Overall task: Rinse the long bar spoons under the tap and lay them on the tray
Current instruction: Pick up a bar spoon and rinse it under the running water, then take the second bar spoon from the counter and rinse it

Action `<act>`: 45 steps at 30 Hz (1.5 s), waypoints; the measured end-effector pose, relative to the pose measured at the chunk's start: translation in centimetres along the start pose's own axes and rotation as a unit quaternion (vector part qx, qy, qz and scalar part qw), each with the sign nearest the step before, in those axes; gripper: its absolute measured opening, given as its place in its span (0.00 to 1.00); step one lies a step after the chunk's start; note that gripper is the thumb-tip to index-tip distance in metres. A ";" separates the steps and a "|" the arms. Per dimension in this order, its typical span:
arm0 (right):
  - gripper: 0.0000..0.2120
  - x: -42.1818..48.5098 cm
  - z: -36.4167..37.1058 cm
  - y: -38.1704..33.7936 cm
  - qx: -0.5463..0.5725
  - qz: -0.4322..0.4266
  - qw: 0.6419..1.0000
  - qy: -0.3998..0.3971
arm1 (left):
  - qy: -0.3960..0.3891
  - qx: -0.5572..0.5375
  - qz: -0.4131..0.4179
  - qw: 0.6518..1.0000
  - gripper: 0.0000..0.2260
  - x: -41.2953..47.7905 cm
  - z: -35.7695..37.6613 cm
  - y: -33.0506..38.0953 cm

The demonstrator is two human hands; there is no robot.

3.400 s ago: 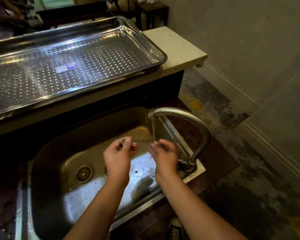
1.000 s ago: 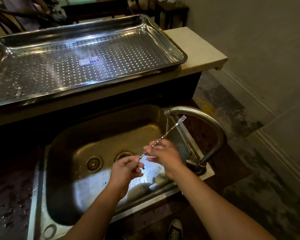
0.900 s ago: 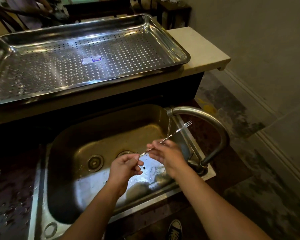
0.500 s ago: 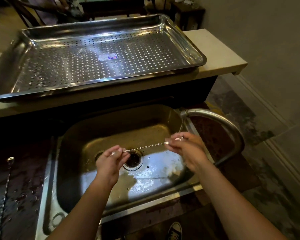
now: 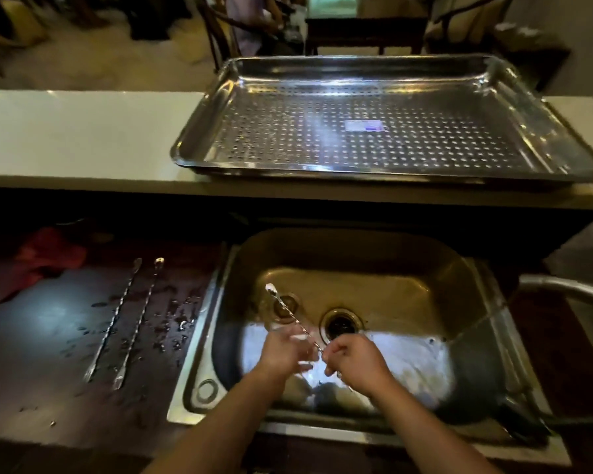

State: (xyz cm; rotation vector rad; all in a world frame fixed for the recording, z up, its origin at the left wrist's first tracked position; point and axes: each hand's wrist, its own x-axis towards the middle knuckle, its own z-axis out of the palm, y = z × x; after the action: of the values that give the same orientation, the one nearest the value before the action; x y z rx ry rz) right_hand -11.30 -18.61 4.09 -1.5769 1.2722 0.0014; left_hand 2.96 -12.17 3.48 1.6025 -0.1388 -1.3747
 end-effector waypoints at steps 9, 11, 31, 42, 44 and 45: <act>0.04 6.7 7.7 -2.4 0.194 0.141 0.970 0.029 | 0.104 0.693 0.359 0.616 0.11 -3.3 -12.8 -4.4; 0.04 7.8 9.5 -2.6 0.250 0.164 0.953 0.053 | 0.135 0.700 0.370 0.596 0.10 -3.8 -14.7 -5.3; 0.06 2.7 12.0 -2.1 -0.112 -0.070 0.988 -0.080 | 0.190 0.690 0.267 0.645 0.35 -3.9 -15.2 -6.1; 0.12 -2.2 11.4 -0.4 -0.194 -0.182 0.964 0.021 | 0.194 0.694 0.274 0.637 0.34 -4.1 -15.0 -6.1; 0.14 -2.1 11.7 -0.6 -0.218 -0.174 0.960 0.017 | 0.191 0.693 0.274 0.639 0.34 -4.3 -15.0 -5.9; 0.15 -2.2 11.8 -0.6 -0.237 -0.173 0.956 0.013 | 0.188 0.690 0.275 0.643 0.33 -4.5 -15.0 -5.9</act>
State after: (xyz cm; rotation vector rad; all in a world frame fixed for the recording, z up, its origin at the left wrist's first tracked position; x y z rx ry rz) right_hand -5.17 -8.92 0.56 -2.2065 1.0451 0.0703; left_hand 10.59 2.39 0.56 2.6376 -1.5957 -0.2017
